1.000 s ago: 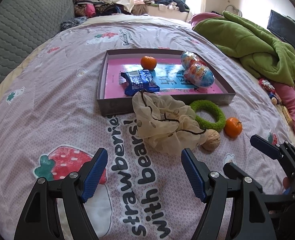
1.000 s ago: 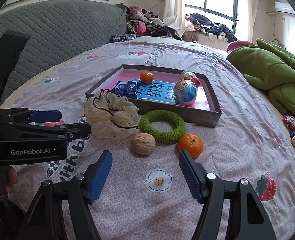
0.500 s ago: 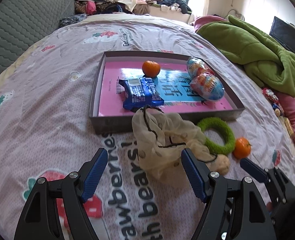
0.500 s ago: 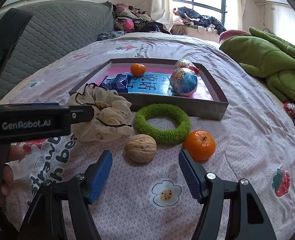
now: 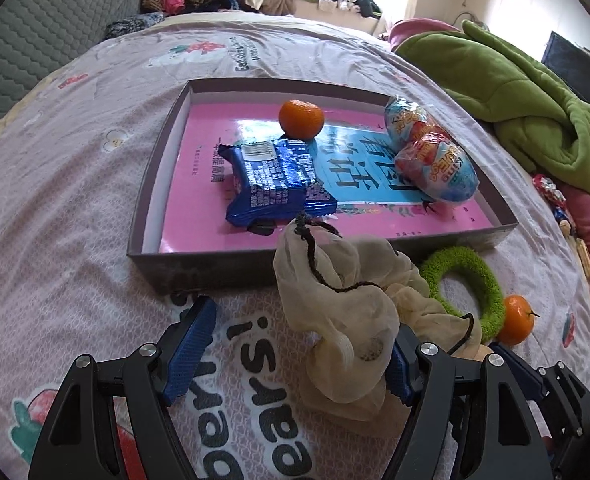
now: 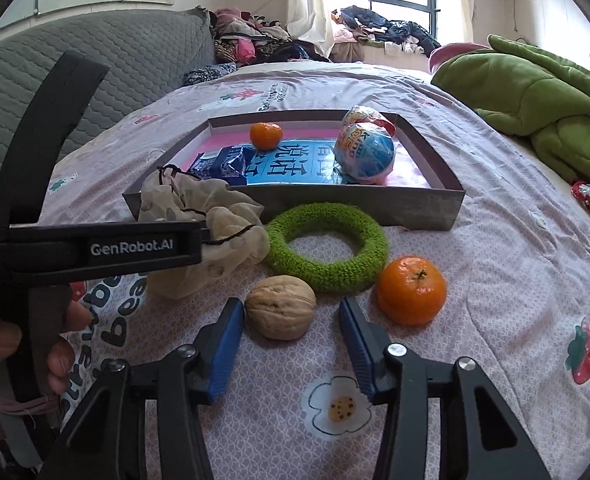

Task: Organize objects
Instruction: 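Close the left tool on the scrunchie while the right tool grasps the walnut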

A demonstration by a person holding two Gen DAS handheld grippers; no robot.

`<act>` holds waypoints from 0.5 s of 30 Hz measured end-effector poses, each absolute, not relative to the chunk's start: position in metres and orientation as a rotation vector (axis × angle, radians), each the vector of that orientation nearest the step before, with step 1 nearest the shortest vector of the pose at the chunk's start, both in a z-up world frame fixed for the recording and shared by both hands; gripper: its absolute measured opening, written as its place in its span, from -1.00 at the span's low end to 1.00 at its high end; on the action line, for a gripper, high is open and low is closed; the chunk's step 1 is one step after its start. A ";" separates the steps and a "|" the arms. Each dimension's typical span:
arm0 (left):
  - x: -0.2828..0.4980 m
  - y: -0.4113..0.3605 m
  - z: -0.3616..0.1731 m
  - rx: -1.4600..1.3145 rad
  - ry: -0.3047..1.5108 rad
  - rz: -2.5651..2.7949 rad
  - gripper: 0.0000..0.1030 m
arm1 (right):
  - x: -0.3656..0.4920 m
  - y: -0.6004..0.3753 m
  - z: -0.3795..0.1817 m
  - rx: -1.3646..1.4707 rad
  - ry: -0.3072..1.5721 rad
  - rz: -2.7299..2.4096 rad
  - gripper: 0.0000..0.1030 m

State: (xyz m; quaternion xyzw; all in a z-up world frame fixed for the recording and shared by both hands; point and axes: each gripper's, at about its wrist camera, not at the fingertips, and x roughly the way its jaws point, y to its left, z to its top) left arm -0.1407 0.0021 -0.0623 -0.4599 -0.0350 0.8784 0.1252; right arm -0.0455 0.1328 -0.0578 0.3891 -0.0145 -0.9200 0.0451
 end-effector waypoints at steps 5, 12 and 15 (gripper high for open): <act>-0.140 0.005 -0.064 -1.327 -0.063 2.558 -0.45 | -0.046 0.130 -0.058 1.173 -0.057 -2.787 -0.29; -0.133 0.004 -0.062 -1.308 -0.064 2.540 -0.80 | -0.038 0.130 -0.052 1.143 -0.062 -2.758 -0.29; -0.127 0.004 -0.057 -1.297 -0.067 2.536 -0.80 | -0.033 0.131 -0.046 1.114 -0.054 -2.760 -0.29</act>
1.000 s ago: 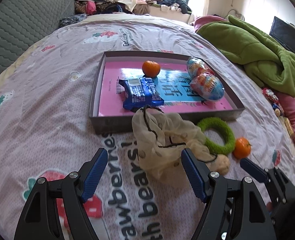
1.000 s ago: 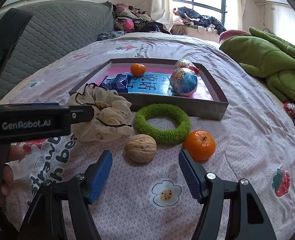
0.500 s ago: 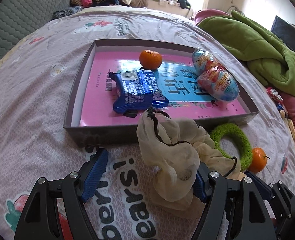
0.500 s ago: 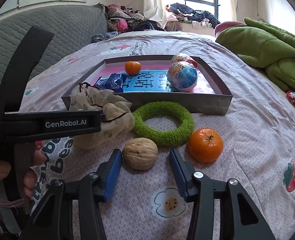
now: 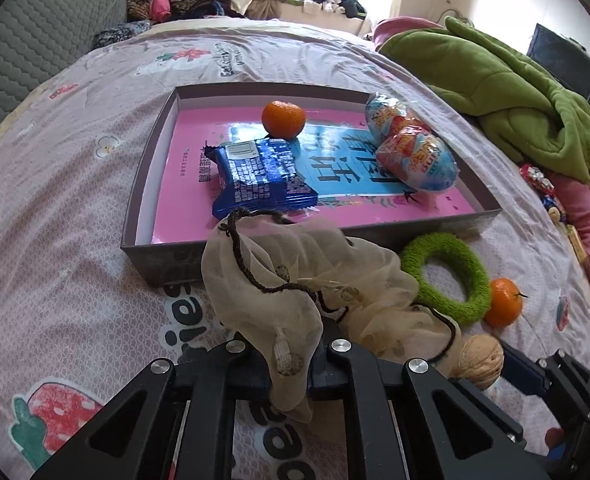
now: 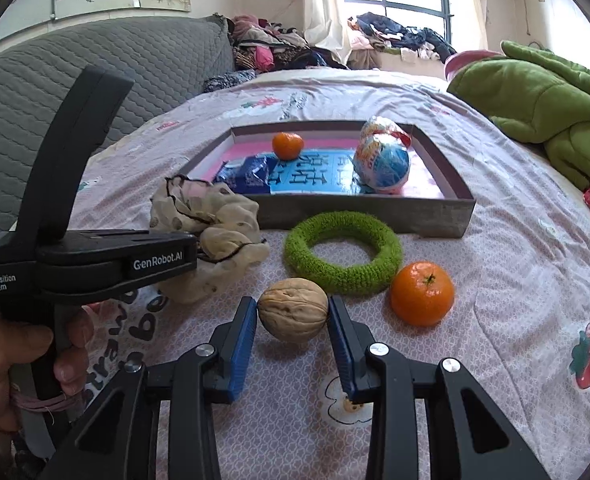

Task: Organize objects
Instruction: 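Close the left tool on the scrunchie while the right tool grasps the walnut, then lift and carry the scrunchie over the tray with the left tool while the right tool carries the walnut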

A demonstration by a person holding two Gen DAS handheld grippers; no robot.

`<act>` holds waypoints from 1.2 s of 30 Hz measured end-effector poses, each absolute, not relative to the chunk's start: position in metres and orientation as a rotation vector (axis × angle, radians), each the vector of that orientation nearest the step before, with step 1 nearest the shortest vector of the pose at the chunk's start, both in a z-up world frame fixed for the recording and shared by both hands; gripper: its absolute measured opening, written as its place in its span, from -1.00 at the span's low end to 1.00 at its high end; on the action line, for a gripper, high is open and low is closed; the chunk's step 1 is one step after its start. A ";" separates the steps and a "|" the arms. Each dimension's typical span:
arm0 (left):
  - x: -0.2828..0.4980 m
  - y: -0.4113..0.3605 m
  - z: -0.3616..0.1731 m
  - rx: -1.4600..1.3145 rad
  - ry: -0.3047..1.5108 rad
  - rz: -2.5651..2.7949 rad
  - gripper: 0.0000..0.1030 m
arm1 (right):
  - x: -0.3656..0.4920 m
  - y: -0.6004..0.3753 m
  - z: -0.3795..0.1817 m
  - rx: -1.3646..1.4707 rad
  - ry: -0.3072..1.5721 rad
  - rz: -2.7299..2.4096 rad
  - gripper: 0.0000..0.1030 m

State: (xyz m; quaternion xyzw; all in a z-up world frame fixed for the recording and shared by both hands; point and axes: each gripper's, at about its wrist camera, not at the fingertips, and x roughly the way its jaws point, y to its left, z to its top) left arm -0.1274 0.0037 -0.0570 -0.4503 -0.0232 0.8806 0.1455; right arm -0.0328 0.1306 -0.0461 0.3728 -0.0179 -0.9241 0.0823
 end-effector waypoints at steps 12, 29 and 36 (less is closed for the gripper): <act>-0.100 0.001 -0.002 -1.110 -0.059 2.612 -0.80 | -0.027 0.138 -0.001 0.926 -0.002 -2.815 -0.29; -0.098 -0.024 0.046 -0.965 -0.049 2.758 -0.80 | -0.047 0.146 0.039 0.740 0.079 -2.865 -0.29; -0.105 -0.029 0.056 -0.950 -0.043 2.793 -0.80 | -0.060 0.147 0.056 0.680 0.077 -2.869 -0.29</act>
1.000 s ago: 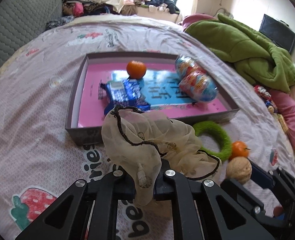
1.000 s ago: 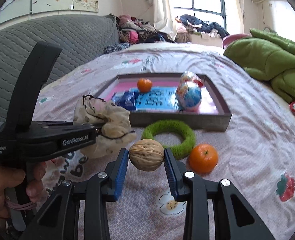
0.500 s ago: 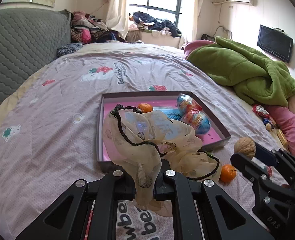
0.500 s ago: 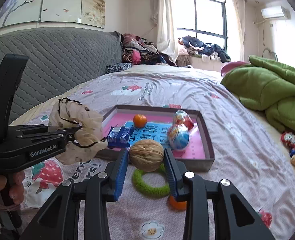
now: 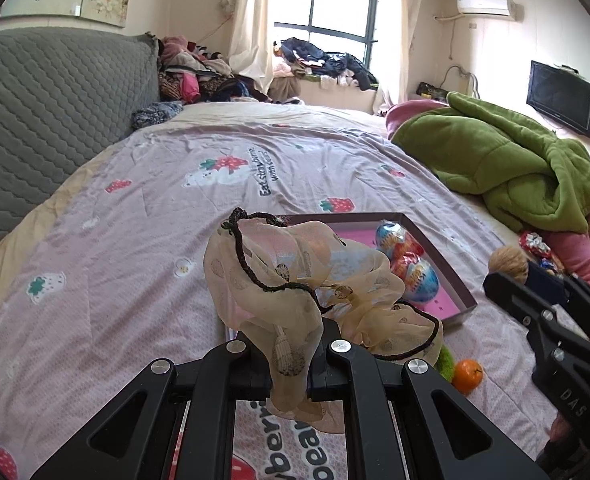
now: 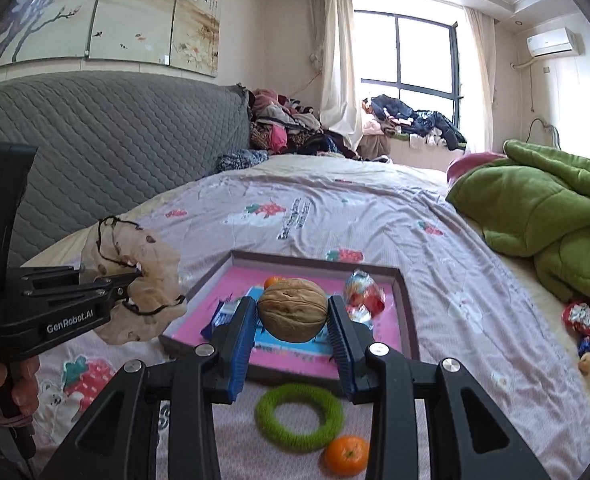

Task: Organize objects
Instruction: 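Lift and carry the scrunchie over the tray with the left tool while the right tool carries the walnut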

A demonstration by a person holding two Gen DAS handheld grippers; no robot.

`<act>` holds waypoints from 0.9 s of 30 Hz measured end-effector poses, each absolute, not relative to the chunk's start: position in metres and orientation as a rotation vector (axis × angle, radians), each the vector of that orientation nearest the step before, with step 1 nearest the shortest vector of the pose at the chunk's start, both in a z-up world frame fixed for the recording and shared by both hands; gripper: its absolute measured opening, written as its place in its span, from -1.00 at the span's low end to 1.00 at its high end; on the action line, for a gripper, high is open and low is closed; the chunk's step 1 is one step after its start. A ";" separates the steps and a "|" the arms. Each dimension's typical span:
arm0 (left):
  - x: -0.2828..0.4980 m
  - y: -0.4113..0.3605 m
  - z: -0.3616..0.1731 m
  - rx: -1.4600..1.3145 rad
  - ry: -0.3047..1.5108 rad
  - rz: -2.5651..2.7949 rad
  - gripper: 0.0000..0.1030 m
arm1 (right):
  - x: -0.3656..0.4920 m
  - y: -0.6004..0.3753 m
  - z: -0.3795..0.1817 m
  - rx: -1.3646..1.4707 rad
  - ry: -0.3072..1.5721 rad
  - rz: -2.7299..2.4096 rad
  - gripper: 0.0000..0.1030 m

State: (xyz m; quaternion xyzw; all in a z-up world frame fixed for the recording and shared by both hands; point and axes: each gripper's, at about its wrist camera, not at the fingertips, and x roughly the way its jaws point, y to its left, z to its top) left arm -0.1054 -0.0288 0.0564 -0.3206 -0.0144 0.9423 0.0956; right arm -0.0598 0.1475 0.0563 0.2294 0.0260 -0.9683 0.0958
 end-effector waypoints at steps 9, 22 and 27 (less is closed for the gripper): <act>-0.119 -0.031 0.065 -0.938 -0.014 2.817 -0.80 | -0.077 0.149 0.073 0.618 0.110 -2.872 -0.29; -0.155 -0.029 0.067 -0.944 0.011 2.866 -0.80 | -0.105 0.151 0.072 0.576 0.180 -2.846 -0.29; -0.174 -0.022 0.046 -1.010 0.023 2.856 -0.79 | -0.123 0.154 0.055 0.660 0.169 -2.800 -0.29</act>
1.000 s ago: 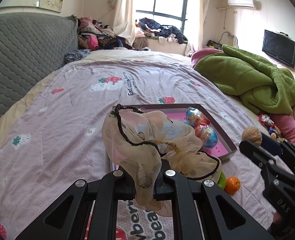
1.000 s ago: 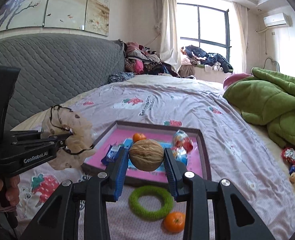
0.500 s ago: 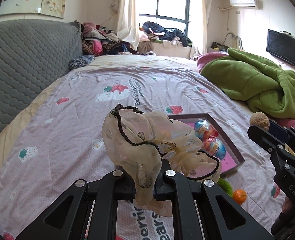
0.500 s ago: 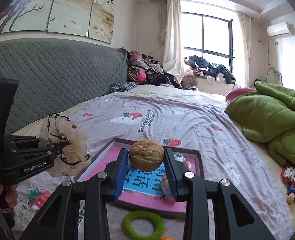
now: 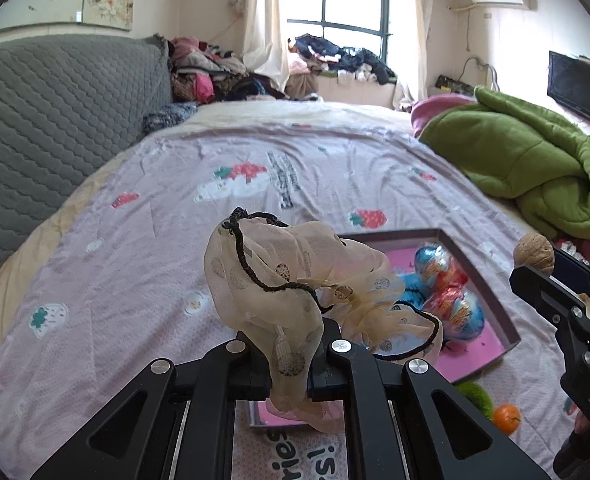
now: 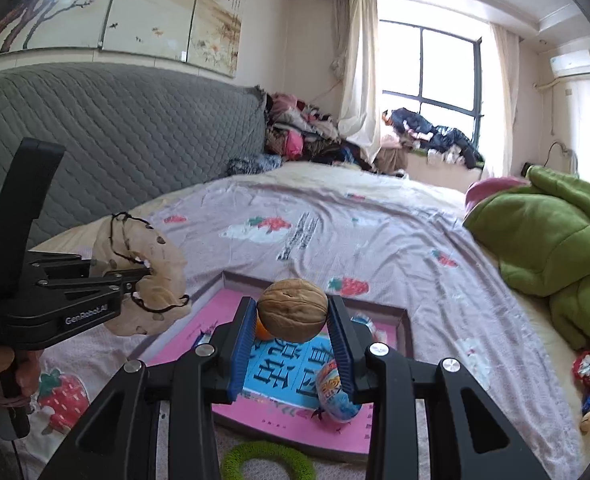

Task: Organize objects
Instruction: 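Lift and carry the scrunchie over the tray with the left tool while the right tool carries the walnut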

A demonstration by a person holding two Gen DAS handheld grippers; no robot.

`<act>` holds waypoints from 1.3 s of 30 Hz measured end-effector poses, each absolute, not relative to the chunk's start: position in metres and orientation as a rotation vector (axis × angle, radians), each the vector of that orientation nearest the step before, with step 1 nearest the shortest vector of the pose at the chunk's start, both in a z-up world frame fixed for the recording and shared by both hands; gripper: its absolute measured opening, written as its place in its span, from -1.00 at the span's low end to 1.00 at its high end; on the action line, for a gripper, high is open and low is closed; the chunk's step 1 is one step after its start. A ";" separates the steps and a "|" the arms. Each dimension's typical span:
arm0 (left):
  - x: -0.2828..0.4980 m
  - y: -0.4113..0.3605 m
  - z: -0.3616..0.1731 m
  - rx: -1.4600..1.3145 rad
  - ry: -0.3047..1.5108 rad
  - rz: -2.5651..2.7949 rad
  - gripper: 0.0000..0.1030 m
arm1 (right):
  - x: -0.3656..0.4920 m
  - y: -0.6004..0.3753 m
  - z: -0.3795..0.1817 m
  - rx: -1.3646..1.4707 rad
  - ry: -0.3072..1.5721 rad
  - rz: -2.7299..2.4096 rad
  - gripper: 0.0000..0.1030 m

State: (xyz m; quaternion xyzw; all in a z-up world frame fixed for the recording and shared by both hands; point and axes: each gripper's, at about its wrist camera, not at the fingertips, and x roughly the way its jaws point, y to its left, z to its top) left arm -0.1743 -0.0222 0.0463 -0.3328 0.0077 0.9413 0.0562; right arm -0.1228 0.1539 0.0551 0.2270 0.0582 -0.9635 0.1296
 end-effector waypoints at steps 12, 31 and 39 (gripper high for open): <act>-0.190 -0.019 -0.011 -1.167 0.035 2.803 -0.79 | -0.144 0.146 0.010 0.832 0.186 -2.720 -0.29; -0.191 -0.015 -0.042 -1.243 0.061 2.740 -0.71 | -0.165 0.135 -0.042 1.090 0.242 -2.638 -0.29; -0.190 -0.015 -0.043 -1.252 0.065 2.736 -0.68 | -0.168 0.136 -0.050 1.138 0.240 -2.634 -0.29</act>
